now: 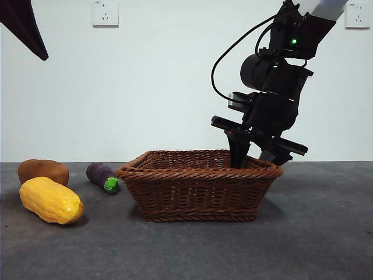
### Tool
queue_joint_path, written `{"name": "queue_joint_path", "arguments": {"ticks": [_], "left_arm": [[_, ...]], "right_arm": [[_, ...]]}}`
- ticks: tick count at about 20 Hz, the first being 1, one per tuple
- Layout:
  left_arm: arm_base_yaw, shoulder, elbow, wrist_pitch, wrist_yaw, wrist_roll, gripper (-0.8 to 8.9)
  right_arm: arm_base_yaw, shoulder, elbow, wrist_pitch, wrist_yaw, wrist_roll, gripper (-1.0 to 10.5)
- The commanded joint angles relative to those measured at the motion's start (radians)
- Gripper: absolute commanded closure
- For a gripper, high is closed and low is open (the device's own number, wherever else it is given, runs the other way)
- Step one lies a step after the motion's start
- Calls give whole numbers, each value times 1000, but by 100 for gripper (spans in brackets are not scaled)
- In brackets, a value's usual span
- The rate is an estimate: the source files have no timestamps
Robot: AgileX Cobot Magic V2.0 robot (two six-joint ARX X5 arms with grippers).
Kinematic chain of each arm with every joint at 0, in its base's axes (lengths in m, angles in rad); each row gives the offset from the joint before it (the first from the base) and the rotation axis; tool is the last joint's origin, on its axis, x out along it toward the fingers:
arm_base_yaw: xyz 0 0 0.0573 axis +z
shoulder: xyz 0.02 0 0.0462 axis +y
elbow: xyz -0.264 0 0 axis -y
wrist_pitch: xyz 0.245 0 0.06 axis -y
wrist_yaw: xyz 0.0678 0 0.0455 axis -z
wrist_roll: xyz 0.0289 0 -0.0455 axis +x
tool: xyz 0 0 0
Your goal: Help me put the vegetables on the table into the basket
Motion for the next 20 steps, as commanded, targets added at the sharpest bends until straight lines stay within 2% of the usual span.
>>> {"name": "queue_joint_path", "arguments": {"ticks": [1, 3, 6, 9, 14, 17, 20], "left_arm": [[1, 2, 6, 7, -3, -16, 154], [1, 2, 6, 7, -3, -23, 154], [1, 13, 6, -1, -3, -40, 154], [-2, 40, 6, -14, -16, -65, 154], [-51, 131, 6, 37, -85, -216, 154], [-109, 241, 10, 59, -153, -300, 154], [-131, 361, 32, 66, -163, -383, 154]], "right_arm": [[0, 8, -2, 12, 4, 7, 858], [0, 8, -2, 9, 4, -2, 967], [-1, -3, -2, 8, 4, -1, 962], [-7, -93, -1, 11, 16, -23, 962], [-35, -374, -1, -5, 42, -95, 962], [-47, -523, -1, -43, 42, -132, 962], [-48, -621, -1, -111, 42, -175, 962]]}}
